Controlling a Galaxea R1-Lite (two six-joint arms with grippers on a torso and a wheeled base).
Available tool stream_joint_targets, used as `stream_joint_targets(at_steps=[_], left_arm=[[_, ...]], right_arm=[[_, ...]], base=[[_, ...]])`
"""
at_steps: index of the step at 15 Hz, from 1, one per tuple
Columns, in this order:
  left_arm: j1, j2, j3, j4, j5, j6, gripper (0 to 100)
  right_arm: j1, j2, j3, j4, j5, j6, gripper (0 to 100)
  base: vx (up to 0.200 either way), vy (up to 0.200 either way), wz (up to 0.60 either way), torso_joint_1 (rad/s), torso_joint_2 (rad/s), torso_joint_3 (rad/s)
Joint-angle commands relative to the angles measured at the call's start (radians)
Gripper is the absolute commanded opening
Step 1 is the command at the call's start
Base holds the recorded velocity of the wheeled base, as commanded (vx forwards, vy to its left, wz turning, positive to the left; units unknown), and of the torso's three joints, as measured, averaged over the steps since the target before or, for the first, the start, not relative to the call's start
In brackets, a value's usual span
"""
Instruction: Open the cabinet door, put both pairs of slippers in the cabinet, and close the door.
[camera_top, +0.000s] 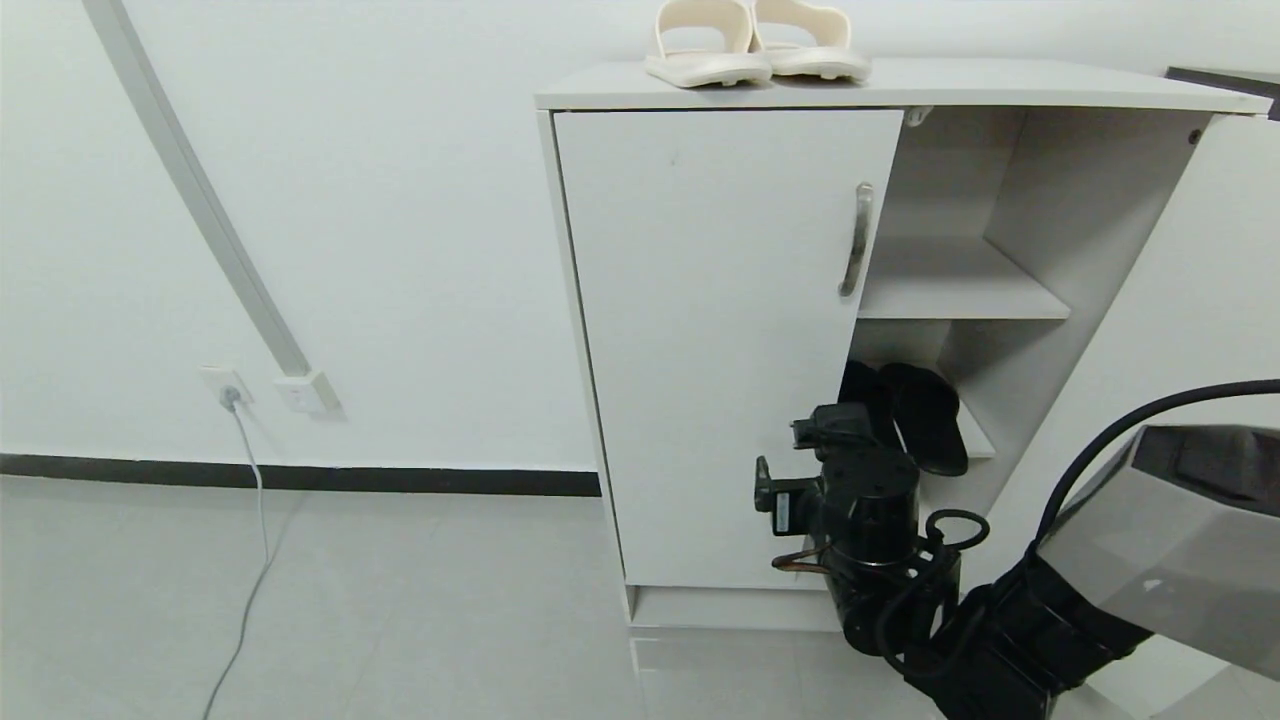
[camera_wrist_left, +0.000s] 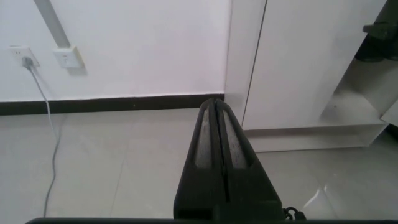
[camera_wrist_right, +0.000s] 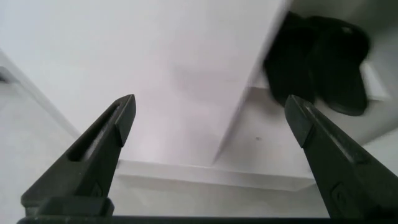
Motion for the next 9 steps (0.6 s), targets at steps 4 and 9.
stream_joint_targets(at_steps=[4,9], left_arm=[[0.000,0.002,0.000,0.000,0.000,0.000,0],[0.000,0.002,0.000,0.000,0.000,0.000,0]], right_arm=[[0.000,0.004,0.013,-0.044,0.002,-0.027,100],[-0.009,0.010,0.033,-0.078,0.009,-0.060,100]], base=[[0.000,0.000,0.00,0.000,0.00,0.000],[0.000,0.000,0.00,0.000,0.00,0.000]])
